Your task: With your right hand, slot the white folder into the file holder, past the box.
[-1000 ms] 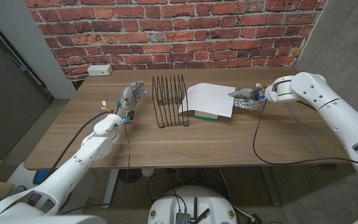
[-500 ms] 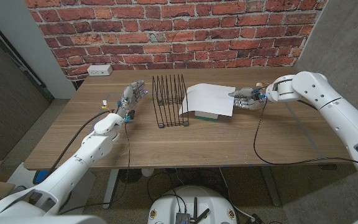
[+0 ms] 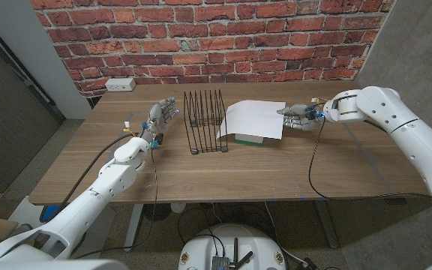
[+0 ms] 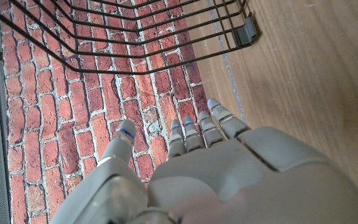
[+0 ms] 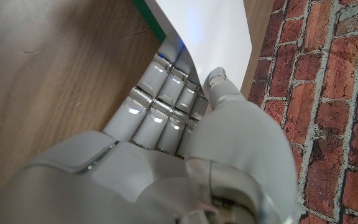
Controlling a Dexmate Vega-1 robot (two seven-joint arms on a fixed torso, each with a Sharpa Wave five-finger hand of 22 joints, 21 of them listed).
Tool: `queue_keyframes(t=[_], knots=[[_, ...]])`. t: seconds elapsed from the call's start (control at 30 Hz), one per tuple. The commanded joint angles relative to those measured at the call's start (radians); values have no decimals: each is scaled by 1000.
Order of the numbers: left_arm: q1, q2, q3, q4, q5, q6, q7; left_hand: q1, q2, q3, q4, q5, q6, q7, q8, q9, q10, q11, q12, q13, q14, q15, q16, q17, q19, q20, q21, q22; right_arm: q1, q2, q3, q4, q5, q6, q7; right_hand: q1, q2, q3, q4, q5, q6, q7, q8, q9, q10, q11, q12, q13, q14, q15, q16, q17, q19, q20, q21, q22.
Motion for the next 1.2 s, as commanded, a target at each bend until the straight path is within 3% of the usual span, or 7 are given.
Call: queue_keyframes(t=[0.03,0.73,1.2], knots=[[10,6,-2,-17,-1,6,7,3,28,7,1,7,9,0,4,5,4,2,3,2,10,-43,5,1,9,-56,4,3,-25,-32,20,-52,17,14,-8,7,6,13,1,5,9,-2,3,2,8,-7,2,7,10,-5,-4,4,-6,-2,7,3],[25,18,-15,-36,2,3,25,2,28,9,1,7,13,-2,4,5,4,1,2,2,10,-43,4,1,8,-57,3,3,-36,-85,35,-150,26,44,-19,15,7,18,0,6,10,-8,0,0,7,-9,-2,21,13,-5,-7,14,-14,-4,14,5],[37,24,-20,-41,1,-6,23,1,28,10,1,7,14,-2,4,5,5,3,2,2,9,-41,4,1,9,-56,3,3,-87,-120,72,-231,52,91,-52,18,7,21,-1,7,12,-8,0,-1,11,-6,-4,30,16,-7,-9,22,-17,-3,20,6]])
